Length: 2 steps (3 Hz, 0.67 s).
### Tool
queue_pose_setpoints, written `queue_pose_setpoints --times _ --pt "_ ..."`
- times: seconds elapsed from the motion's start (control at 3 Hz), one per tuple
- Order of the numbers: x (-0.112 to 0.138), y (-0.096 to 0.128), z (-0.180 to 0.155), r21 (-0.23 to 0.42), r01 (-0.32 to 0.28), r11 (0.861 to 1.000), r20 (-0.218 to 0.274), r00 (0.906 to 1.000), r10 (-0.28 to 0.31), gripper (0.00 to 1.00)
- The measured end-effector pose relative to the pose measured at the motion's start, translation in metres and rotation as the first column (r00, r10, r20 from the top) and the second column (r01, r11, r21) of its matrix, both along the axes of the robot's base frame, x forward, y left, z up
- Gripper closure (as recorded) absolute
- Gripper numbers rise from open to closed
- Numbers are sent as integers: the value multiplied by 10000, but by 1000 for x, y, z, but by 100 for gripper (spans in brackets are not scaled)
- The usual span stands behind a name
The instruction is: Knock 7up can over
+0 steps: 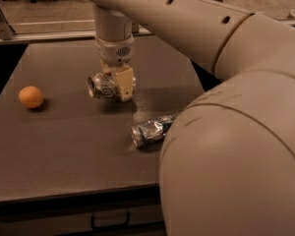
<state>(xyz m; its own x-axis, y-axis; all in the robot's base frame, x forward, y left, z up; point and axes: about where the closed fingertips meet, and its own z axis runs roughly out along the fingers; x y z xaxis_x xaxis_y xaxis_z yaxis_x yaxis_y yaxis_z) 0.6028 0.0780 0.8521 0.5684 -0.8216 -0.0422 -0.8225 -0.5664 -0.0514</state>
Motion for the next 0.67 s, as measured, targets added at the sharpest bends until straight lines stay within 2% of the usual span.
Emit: queue_pose_setpoints --times 0.33,0.67 --pt "-3 -2 4 99 308 9995 -217 9993 -305 0" --pt "0 -12 14 493 1036 9934 -483 9937 -1012 0"
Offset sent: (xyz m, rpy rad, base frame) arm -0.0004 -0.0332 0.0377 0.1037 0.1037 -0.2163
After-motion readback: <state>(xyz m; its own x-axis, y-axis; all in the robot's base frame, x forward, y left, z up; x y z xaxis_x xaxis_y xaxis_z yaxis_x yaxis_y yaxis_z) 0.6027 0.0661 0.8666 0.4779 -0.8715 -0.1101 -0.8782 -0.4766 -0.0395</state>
